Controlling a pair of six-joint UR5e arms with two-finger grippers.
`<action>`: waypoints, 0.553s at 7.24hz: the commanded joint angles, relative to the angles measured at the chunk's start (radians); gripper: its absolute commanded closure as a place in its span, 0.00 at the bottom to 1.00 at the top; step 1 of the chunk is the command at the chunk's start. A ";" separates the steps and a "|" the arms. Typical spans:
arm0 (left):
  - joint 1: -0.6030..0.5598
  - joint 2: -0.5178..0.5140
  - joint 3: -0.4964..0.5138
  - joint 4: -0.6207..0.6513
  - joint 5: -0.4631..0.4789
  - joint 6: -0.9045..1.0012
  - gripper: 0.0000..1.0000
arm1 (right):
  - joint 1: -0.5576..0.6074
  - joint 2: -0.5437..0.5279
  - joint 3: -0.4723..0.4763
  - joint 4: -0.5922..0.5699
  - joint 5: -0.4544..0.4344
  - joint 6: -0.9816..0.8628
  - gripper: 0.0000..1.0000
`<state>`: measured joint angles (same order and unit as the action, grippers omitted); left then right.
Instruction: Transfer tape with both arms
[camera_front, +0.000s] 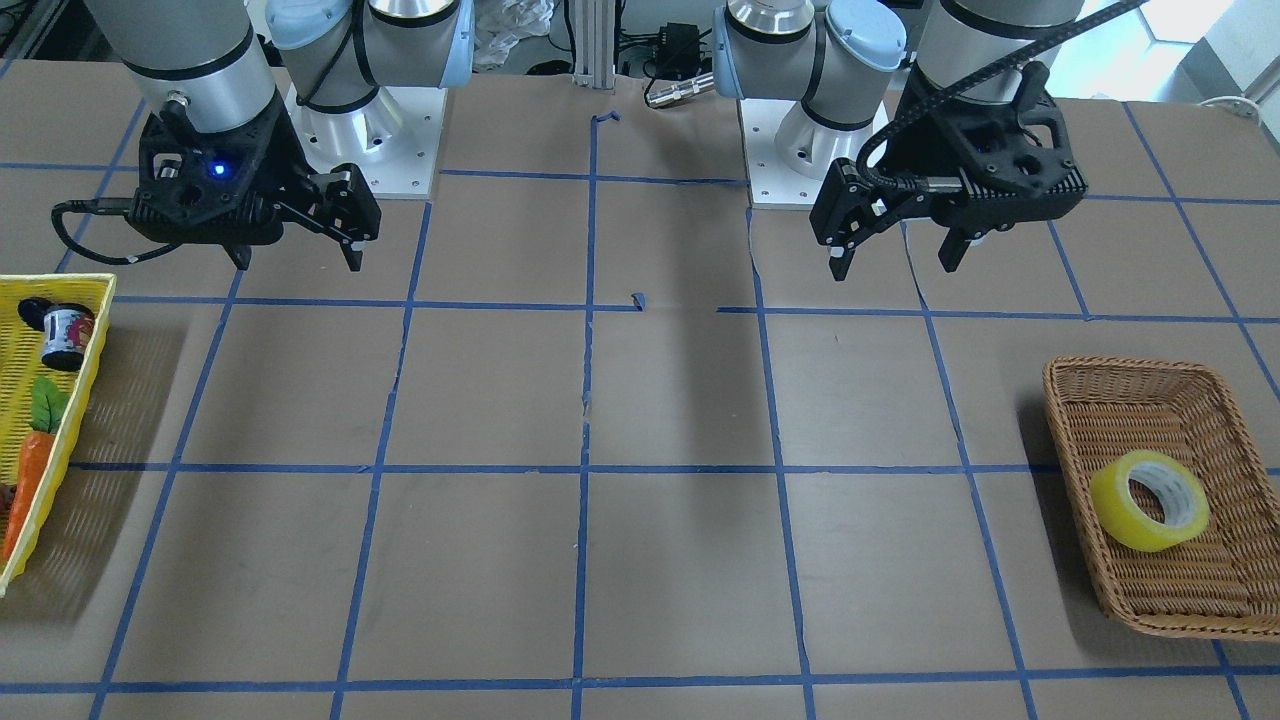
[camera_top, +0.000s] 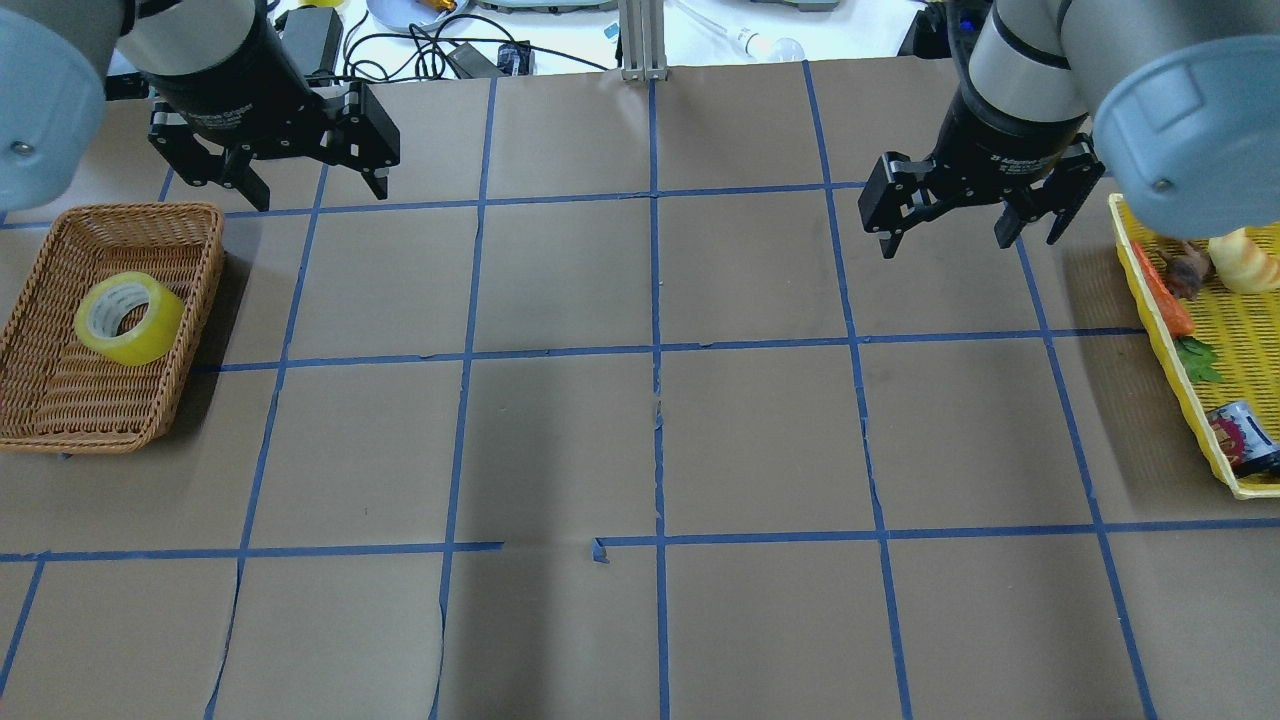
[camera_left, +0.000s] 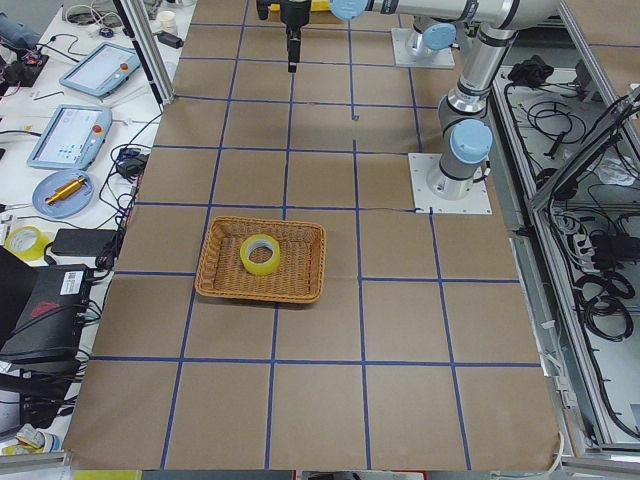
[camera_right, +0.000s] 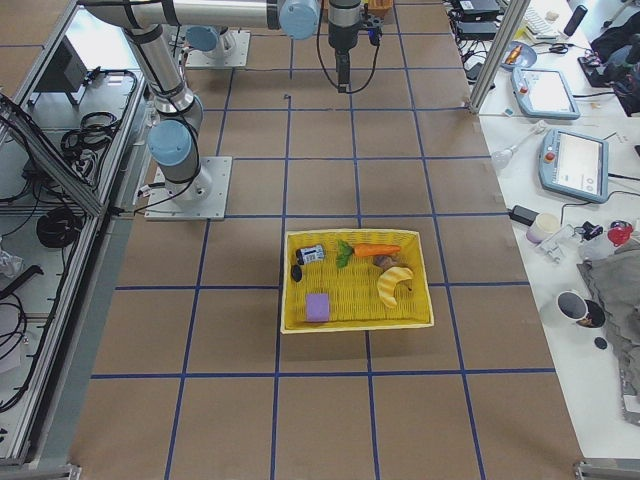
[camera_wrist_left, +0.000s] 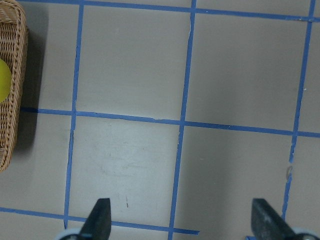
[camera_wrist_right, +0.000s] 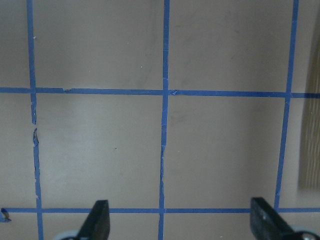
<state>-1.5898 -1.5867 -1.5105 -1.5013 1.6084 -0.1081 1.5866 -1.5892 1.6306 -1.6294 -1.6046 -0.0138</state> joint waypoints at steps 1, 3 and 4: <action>-0.002 0.002 -0.010 0.003 -0.028 0.104 0.00 | 0.000 0.000 0.000 -0.001 -0.001 0.002 0.00; -0.001 0.022 -0.002 -0.007 -0.019 0.117 0.00 | 0.000 0.000 0.000 -0.001 -0.003 0.000 0.00; 0.001 0.022 0.006 -0.008 -0.013 0.116 0.00 | 0.000 0.000 0.000 -0.001 -0.003 -0.001 0.00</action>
<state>-1.5910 -1.5683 -1.5132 -1.5062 1.5880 0.0036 1.5862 -1.5892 1.6306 -1.6306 -1.6070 -0.0137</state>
